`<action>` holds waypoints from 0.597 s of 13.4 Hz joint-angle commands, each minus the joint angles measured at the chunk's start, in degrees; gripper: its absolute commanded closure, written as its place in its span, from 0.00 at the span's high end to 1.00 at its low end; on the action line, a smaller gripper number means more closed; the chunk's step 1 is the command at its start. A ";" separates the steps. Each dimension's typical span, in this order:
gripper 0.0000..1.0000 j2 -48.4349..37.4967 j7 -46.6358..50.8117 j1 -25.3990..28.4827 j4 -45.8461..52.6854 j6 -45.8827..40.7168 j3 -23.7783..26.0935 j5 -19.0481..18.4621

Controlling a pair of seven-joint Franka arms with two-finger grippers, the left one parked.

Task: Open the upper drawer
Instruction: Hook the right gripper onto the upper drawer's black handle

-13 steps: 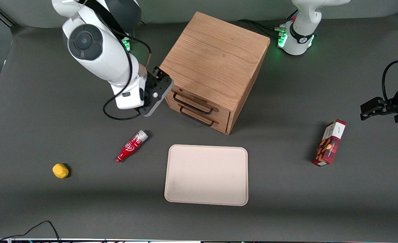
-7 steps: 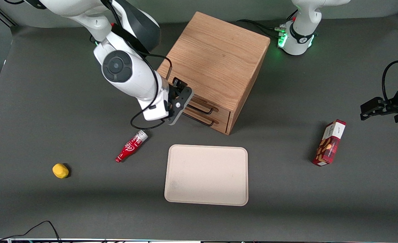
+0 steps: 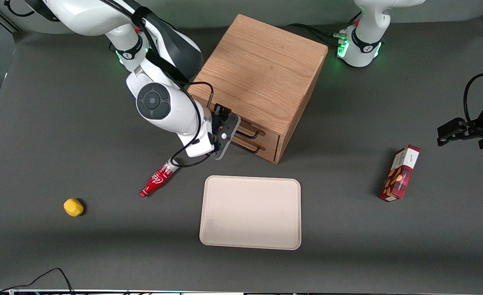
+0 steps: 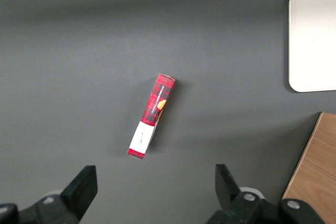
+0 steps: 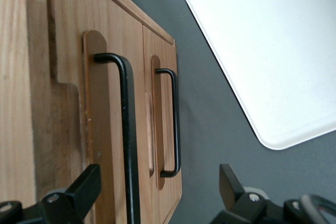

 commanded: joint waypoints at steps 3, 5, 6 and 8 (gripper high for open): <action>1.00 1.41 -1.75 -0.26 -2.41 4.74 1.22 0.97; 1.00 2.02 -4.64 -0.96 -2.32 4.83 1.22 0.96; 1.00 2.20 -5.26 -1.23 -2.23 4.83 1.14 0.88; 1.00 2.64 -5.53 -1.23 -1.80 4.83 0.52 0.53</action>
